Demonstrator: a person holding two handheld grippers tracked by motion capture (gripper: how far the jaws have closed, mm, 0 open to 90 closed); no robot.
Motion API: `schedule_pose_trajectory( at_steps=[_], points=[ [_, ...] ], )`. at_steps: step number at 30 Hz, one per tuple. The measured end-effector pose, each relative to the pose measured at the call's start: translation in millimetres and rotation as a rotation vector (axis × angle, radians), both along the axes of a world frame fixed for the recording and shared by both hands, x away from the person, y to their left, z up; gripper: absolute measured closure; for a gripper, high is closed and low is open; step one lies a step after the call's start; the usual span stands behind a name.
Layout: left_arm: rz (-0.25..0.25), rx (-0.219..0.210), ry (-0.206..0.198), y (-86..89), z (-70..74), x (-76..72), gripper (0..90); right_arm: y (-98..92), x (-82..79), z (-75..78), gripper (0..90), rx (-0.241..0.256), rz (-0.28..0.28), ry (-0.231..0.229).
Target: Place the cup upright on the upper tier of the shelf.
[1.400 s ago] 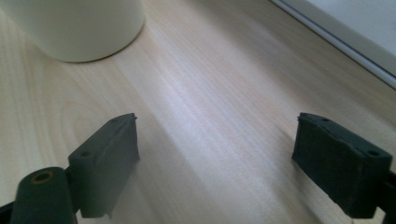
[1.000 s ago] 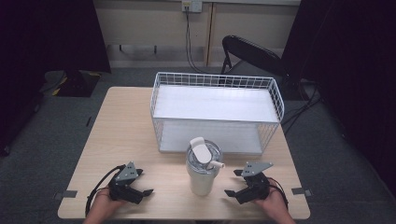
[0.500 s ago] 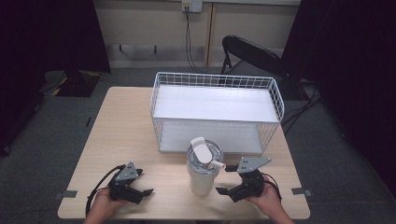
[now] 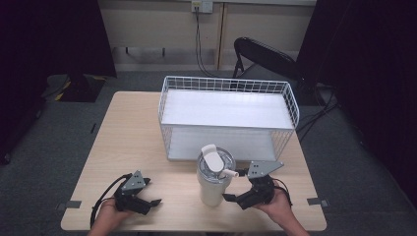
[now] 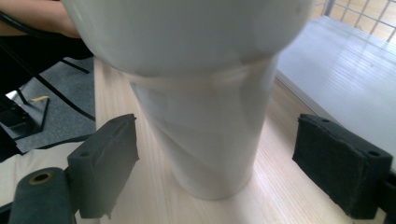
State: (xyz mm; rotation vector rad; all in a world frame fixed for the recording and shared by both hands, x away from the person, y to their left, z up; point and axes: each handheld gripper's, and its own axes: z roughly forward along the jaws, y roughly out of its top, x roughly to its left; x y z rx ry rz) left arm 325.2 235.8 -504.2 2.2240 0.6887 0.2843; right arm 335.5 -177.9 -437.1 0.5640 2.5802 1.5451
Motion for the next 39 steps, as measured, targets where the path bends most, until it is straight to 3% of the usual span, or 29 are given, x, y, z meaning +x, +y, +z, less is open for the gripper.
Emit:
schedule_pose_trajectory(
  at_steps=[23,39],
  points=[
    [0.0,0.0,0.0,0.0,0.0,0.0,12.8,19.0,1.1,0.3,12.5,0.051,0.011,-0.046],
    [0.0,0.001,0.0,0.0,0.0,0.0,12.8,26.0,2.4,-6.8,9.4,0.133,0.006,-0.086]
  ],
)
